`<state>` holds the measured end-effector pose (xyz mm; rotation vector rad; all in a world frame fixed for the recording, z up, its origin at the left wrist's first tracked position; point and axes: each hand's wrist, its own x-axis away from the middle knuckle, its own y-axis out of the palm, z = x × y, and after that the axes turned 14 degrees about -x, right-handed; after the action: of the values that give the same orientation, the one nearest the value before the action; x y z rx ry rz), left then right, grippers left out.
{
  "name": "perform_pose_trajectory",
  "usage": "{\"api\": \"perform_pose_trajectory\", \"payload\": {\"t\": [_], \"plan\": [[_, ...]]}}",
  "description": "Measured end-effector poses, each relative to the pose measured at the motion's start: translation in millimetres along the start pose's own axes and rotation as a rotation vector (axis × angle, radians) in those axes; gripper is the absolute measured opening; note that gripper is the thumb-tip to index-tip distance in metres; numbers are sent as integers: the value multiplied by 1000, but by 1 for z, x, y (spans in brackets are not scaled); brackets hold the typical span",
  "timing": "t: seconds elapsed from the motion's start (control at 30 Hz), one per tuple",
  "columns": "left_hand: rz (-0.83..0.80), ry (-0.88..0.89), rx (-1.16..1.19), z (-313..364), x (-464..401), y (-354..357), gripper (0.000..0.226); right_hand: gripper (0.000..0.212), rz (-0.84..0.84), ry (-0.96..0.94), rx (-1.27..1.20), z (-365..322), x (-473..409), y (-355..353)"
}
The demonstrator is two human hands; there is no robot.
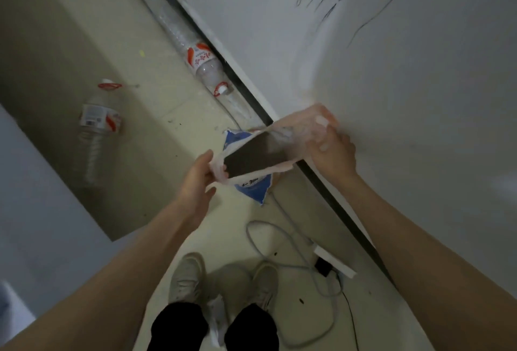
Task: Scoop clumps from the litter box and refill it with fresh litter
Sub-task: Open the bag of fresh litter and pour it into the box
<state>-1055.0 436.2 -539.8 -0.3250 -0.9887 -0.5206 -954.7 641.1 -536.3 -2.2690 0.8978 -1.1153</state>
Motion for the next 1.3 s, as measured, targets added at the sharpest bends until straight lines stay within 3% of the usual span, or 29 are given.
{"api": "perform_pose_trajectory", "payload": {"t": [0.07,0.13,0.27,0.33,0.43,0.73,1.0,1.3], "plan": [[7,-15,82,-8,1,-13,43,75,37,30,-208,-17,-10,6],[42,-13,194,-16,0,-23,41,68,86,98,-387,-28,-17,11],[91,0,279,-27,0,-41,40,8,-59,118,-282,-33,-23,19],[63,3,241,-25,2,-45,41,25,-106,131,-285,-34,-19,21],[39,5,159,-17,4,-40,46,30,-159,187,-329,-36,-7,14],[118,62,-5,20,75,-49,41,35,-8,337,-691,-48,80,-46],[29,100,-103,55,182,-50,30,42,92,443,-911,-55,216,-118],[-295,146,-533,69,289,-8,22,33,379,516,-1301,-5,376,-160]]}}
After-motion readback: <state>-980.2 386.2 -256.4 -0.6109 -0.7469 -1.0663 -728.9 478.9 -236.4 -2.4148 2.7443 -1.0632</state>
